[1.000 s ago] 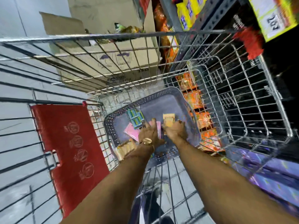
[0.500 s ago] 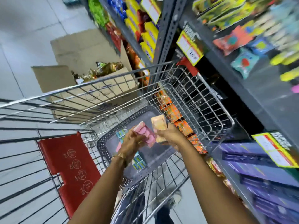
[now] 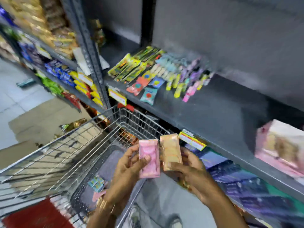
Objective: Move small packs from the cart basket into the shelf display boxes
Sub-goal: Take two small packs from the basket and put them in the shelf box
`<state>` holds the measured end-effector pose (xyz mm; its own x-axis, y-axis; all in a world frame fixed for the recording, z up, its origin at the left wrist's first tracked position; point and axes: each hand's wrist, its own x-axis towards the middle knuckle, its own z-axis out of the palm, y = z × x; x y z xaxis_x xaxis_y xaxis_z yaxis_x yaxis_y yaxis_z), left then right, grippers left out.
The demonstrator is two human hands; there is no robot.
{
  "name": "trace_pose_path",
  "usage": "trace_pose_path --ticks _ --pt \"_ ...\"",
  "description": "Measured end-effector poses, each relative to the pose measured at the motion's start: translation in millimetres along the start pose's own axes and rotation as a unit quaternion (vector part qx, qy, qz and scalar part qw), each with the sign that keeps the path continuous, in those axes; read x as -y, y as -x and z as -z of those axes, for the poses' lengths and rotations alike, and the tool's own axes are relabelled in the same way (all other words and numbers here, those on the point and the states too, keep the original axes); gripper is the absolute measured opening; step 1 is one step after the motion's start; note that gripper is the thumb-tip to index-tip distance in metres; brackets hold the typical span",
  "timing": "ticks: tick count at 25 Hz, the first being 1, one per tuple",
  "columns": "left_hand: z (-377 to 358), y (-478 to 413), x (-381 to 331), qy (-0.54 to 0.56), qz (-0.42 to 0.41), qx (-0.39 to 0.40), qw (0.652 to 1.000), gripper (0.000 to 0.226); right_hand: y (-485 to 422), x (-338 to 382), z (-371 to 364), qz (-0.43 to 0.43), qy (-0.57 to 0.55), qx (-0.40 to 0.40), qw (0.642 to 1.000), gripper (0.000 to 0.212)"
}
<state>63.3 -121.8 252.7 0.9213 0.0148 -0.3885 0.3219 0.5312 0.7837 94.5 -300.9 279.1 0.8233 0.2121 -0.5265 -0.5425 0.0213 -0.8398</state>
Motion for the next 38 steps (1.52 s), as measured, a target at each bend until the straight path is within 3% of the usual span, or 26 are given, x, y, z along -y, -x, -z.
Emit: trace_pose_path --ticks 2,4,7,10,13,16,19,22,23,26,32,38 --pt "-38 3 1 -0.009 0.007 0.014 1.0 0.04 32 20 37 0.08 0.106 -0.068 0.989 0.06" --pt "-77 2 4 -0.034 0.002 0.019 0.999 0.033 61 40 75 0.151 0.13 -0.157 0.967 0.06" --pt "-135 -5 12 -0.085 0.003 0.041 0.996 0.025 85 60 122 0.242 0.003 -0.284 0.928 0.043" --pt "-204 -13 25 -0.112 0.021 0.141 0.983 0.035 85 63 178 0.259 -0.162 -0.363 0.88 0.017" --pt "-263 -25 48 -0.128 0.058 0.219 0.966 0.054 71 59 227 0.249 -0.155 -0.427 0.856 0.022" --pt "-303 -42 73 -0.188 0.059 0.245 0.949 0.056 59 56 250 0.205 -0.049 -0.438 0.874 0.023" --pt "-327 -61 91 -0.304 -0.031 0.238 0.922 0.056 53 57 268 0.158 0.178 -0.391 0.889 0.029" --pt "-333 -76 103 -0.494 -0.137 0.203 0.834 0.058 51 55 274 0.045 0.407 -0.334 0.849 0.045" --pt "-333 -79 106 -0.531 -0.159 0.177 0.813 0.057 48 52 275 0.034 0.424 -0.335 0.841 0.045" --pt "-331 -85 115 -0.566 -0.174 0.13 0.795 0.055 45 49 272 0.039 0.431 -0.368 0.823 0.045" --pt "-332 -66 117 -0.61 -0.221 0.096 0.755 0.036 58 48 269 0.003 0.436 -0.402 0.805 0.024" --pt "-340 -57 115 -0.61 -0.237 0.089 0.751 0.032 56 41 259 -0.017 0.495 -0.388 0.777 0.032"
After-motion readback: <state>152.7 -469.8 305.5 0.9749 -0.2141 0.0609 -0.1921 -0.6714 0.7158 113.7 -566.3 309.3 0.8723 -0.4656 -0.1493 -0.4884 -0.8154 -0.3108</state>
